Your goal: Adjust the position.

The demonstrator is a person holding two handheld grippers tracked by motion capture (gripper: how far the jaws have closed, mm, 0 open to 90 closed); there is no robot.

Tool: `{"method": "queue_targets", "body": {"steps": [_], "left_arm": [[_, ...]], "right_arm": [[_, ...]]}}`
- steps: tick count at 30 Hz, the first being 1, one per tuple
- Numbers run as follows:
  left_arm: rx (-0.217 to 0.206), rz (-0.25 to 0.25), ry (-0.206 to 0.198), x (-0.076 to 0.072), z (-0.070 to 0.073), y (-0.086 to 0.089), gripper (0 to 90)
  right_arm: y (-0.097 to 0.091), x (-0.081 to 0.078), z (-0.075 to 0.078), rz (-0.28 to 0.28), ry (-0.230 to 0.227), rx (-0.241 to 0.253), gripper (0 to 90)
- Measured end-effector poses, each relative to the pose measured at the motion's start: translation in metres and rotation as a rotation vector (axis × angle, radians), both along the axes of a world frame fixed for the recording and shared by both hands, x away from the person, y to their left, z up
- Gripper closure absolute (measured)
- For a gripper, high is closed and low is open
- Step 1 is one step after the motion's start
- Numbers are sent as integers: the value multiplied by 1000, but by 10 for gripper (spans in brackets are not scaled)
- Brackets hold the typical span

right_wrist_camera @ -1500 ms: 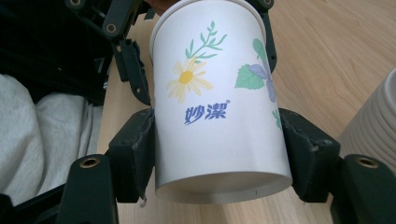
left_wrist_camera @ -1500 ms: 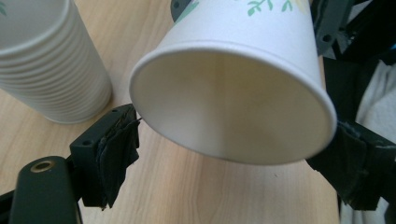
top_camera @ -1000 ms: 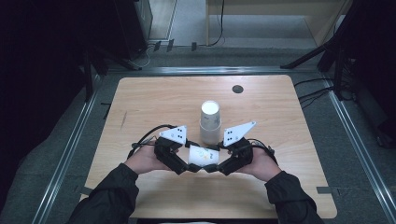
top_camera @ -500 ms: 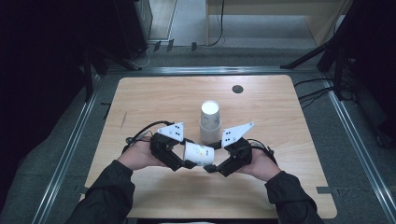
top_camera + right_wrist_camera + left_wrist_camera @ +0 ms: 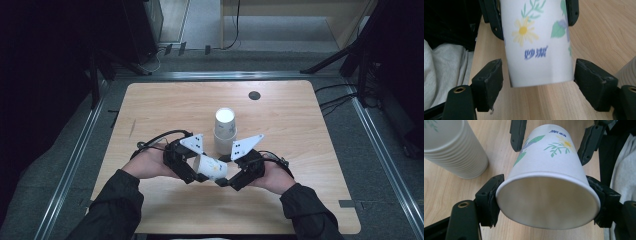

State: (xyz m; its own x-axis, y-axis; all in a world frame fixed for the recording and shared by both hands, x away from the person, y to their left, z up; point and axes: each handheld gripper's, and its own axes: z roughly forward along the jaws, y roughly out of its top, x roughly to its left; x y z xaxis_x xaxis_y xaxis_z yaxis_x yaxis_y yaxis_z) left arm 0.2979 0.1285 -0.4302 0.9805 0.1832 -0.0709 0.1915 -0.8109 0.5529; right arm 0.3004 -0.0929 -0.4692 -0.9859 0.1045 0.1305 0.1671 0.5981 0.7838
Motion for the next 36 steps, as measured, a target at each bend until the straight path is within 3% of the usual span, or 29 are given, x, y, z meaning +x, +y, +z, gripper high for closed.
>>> {"method": "queue_targets", "body": {"steps": [3, 17, 23, 27, 36], "left_arm": [[39, -2, 29, 2, -4, -7, 244], [61, -44, 56, 0, -10, -15, 242], [10, -29, 54, 1, -9, -11, 173], [-47, -10, 63, 4, -7, -3, 167], [-163, 46, 43, 4, -6, 8, 168]], "right_arm": [[2, -1, -2, 6, 0, -11, 256], [13, -6, -9, 67, -8, -78, 339], [11, -5, -6, 62, -21, -67, 335], [6, -3, -4, 49, -26, -50, 334], [-8, 2, 4, 7, -8, 15, 332]]}}
